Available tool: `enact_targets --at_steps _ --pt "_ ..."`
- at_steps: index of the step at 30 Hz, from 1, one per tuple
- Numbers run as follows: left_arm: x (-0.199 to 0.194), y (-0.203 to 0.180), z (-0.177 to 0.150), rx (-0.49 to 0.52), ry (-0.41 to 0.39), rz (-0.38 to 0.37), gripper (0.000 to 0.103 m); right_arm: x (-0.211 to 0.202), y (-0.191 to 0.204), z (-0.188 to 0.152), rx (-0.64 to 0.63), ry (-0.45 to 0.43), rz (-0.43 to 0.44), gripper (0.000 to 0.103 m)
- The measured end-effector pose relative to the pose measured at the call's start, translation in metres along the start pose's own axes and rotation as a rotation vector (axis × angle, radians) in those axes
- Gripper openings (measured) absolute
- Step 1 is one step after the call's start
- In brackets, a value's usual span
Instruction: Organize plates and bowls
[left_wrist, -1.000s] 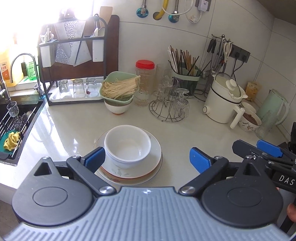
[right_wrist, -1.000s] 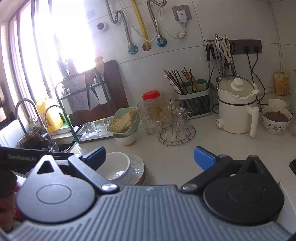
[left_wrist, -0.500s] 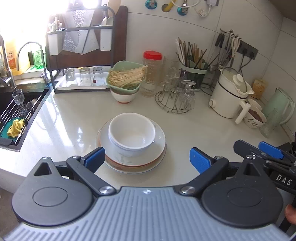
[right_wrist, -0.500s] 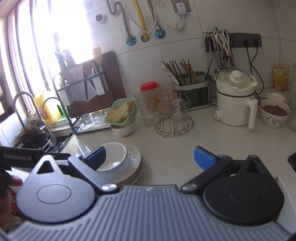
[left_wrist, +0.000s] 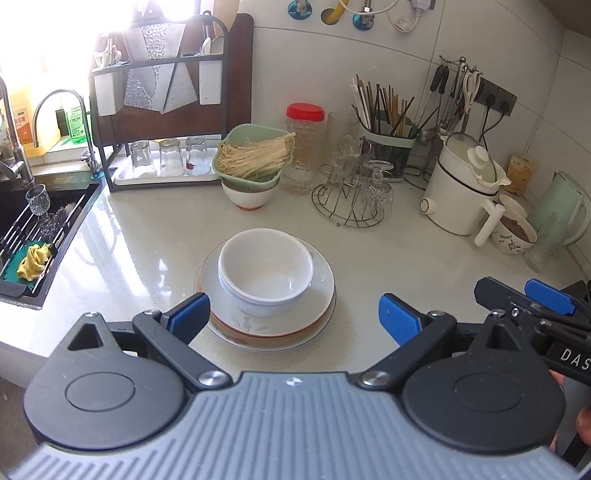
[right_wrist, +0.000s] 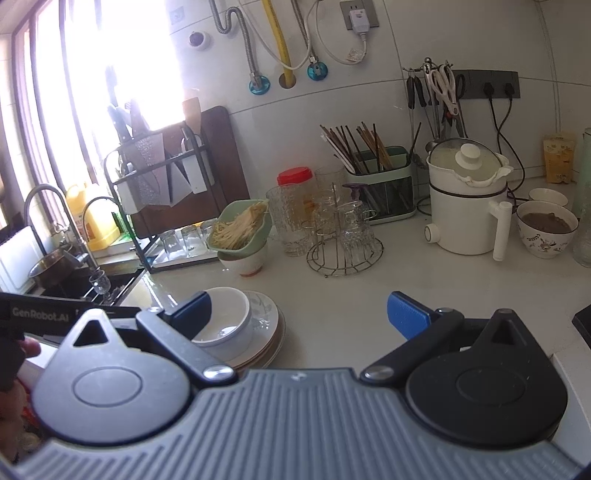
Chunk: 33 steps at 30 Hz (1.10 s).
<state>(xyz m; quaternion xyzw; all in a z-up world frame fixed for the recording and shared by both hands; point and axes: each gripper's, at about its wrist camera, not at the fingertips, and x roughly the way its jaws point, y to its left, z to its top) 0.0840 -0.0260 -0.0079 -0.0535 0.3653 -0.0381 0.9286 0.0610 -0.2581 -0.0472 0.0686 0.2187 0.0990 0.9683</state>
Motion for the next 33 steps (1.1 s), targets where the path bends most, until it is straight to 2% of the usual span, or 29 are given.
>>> enact_targets --at_steps 9,33 --pt "0.004 -0.006 0.002 0.018 0.01 -0.01 0.1 0.002 -0.003 -0.003 0.007 0.006 0.003 0.103" --pt "0.015 0.0 -0.004 -0.014 0.019 0.012 0.1 0.012 -0.007 -0.007 0.022 0.013 0.022 0.103"
